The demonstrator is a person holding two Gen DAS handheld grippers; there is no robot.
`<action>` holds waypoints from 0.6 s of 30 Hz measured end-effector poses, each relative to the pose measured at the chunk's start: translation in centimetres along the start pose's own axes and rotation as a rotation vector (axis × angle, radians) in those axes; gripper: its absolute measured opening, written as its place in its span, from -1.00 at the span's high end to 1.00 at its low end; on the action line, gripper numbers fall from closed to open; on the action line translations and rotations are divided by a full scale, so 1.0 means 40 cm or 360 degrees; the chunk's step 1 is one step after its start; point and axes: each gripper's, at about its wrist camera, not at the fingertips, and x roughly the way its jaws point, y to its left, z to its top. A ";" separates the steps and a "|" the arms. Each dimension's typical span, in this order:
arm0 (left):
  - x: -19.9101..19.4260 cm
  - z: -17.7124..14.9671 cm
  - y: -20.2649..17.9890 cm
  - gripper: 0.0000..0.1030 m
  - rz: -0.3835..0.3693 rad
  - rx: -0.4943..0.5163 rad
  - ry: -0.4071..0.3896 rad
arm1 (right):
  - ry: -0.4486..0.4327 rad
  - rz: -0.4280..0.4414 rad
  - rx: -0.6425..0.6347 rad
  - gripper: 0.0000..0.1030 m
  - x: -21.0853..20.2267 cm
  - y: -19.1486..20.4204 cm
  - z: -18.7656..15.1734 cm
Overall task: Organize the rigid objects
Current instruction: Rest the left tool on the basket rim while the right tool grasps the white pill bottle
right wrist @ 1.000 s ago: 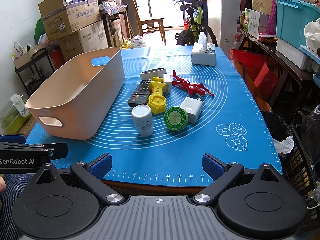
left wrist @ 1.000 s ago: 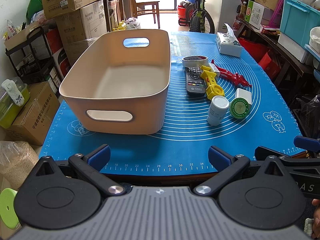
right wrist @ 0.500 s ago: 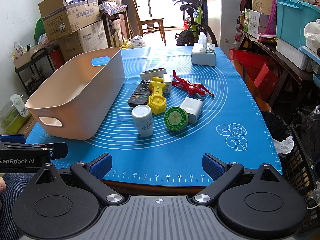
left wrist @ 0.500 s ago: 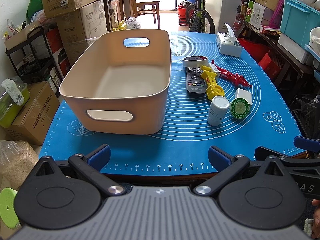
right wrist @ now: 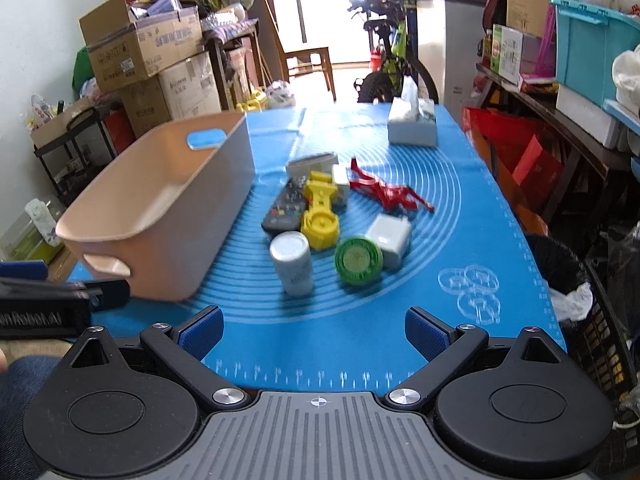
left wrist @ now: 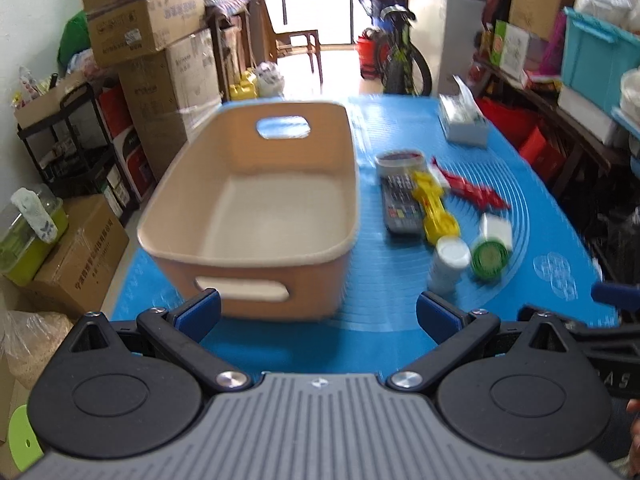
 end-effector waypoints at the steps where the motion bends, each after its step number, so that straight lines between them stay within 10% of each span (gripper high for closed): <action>1: 0.002 0.017 0.011 -0.99 0.0005 -0.0017 -0.0016 | -0.0011 -0.0008 0.0004 -0.89 0.005 -0.002 0.009; 18: 0.151 0.234 0.177 -0.99 0.0201 0.0004 -0.0063 | -0.0081 -0.0106 0.0052 -0.91 0.143 0.010 0.128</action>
